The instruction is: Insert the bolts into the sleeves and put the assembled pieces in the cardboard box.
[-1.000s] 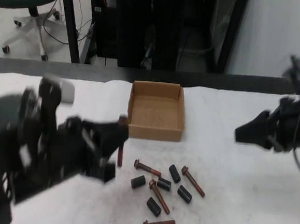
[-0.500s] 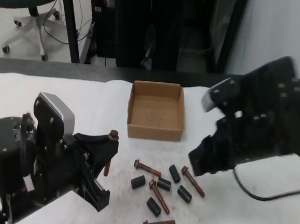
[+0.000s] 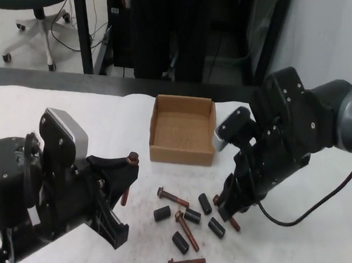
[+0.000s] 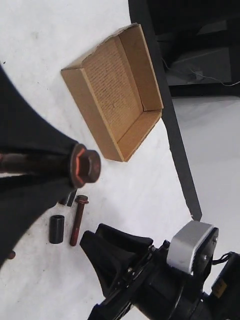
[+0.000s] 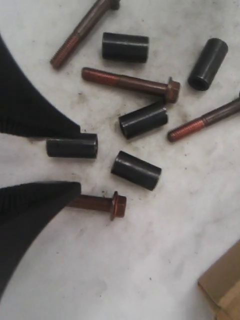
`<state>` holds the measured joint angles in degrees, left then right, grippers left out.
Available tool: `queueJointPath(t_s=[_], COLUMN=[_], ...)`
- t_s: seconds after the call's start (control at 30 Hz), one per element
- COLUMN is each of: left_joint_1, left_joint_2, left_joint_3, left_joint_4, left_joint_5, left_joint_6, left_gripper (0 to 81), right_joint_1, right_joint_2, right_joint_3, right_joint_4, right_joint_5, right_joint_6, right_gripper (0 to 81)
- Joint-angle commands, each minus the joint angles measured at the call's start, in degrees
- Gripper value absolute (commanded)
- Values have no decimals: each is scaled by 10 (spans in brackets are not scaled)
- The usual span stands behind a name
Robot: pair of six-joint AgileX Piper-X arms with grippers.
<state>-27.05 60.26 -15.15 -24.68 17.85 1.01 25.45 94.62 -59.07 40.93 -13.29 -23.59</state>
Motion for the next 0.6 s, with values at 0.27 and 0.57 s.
queueJointPath(t_s=[0.27, 0.57], left_joint_1=[1, 1], left_joint_2=[-5, -5], left_joint_3=[-2, -2], left_joint_4=[51, 59], left_joint_5=[-3, -3], left_joint_6=[25, 25], left_gripper=[2, 2], right_joint_1=[1, 17], right_joint_2=[22, 71], right_joint_3=[-5, -6], right_joint_4=[12, -12], right_joint_5=[-3, -1], right_joint_6=[-53, -67], right_gripper=[281, 303])
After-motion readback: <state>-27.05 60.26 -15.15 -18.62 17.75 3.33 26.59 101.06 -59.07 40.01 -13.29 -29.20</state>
